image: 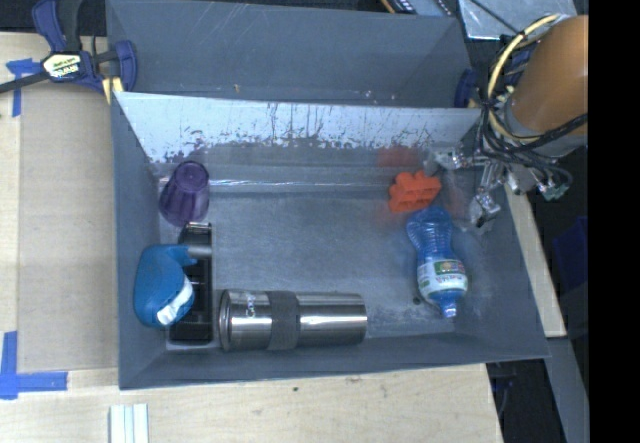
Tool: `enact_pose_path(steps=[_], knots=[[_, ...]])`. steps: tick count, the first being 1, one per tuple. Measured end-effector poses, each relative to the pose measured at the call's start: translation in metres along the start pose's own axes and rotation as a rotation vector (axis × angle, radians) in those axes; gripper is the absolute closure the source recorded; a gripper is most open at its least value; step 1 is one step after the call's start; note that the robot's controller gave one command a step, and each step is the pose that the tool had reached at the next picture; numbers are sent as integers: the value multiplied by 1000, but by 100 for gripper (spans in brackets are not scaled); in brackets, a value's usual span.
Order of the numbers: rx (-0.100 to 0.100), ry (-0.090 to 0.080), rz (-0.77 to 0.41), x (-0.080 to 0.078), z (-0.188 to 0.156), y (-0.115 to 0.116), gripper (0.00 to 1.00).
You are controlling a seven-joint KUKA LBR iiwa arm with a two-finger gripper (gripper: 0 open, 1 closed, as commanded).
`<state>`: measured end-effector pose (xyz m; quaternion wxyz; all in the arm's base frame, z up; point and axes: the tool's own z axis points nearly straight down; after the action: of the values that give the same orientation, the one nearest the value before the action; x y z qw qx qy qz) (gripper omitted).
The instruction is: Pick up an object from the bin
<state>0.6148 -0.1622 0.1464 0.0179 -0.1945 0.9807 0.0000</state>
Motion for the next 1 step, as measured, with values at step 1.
enact_pose_path(steps=[1], knots=[[-4, 1, -3, -1, 2, 3, 0]])
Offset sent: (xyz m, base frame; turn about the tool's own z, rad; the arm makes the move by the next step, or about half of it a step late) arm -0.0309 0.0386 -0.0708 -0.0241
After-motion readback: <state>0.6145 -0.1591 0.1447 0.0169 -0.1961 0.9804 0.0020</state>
